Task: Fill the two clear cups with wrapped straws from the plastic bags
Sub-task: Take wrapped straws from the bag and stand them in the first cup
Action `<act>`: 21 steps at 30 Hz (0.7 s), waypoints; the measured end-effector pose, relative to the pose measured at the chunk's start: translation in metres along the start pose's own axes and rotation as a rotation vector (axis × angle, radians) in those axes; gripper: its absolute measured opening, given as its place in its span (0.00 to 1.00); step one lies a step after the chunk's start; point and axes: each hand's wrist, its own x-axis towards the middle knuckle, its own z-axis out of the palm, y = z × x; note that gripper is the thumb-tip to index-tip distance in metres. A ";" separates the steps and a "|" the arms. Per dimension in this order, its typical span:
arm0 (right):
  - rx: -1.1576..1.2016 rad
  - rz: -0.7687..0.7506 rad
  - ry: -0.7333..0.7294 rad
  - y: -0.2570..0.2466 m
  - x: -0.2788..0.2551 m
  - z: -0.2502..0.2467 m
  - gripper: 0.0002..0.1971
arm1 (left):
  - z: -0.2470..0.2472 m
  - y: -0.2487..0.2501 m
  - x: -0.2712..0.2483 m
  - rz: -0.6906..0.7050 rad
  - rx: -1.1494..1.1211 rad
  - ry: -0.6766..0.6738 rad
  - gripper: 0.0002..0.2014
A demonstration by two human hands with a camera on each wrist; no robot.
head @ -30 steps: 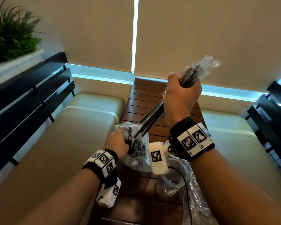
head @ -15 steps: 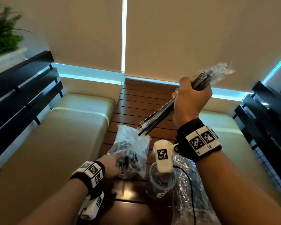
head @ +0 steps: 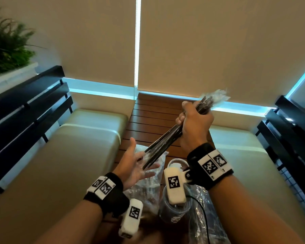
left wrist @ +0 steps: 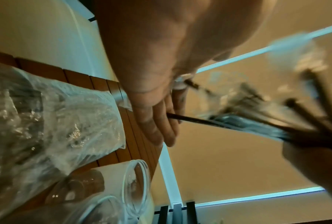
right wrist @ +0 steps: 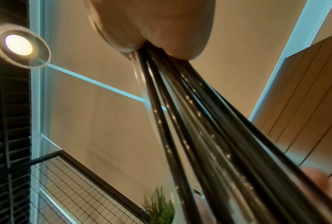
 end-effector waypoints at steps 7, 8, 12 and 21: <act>0.017 0.106 0.039 0.027 -0.012 -0.005 0.13 | -0.002 0.003 0.004 -0.081 0.171 0.136 0.42; 0.031 0.114 0.029 0.027 -0.014 -0.005 0.13 | -0.004 0.003 0.003 -0.092 0.191 0.177 0.42; 0.085 0.110 -0.014 0.019 -0.014 -0.001 0.13 | -0.021 -0.004 0.002 -0.112 0.097 0.231 0.33; -0.047 0.023 -0.006 0.024 -0.015 0.001 0.12 | -0.025 -0.011 -0.002 -0.084 -0.091 0.280 0.35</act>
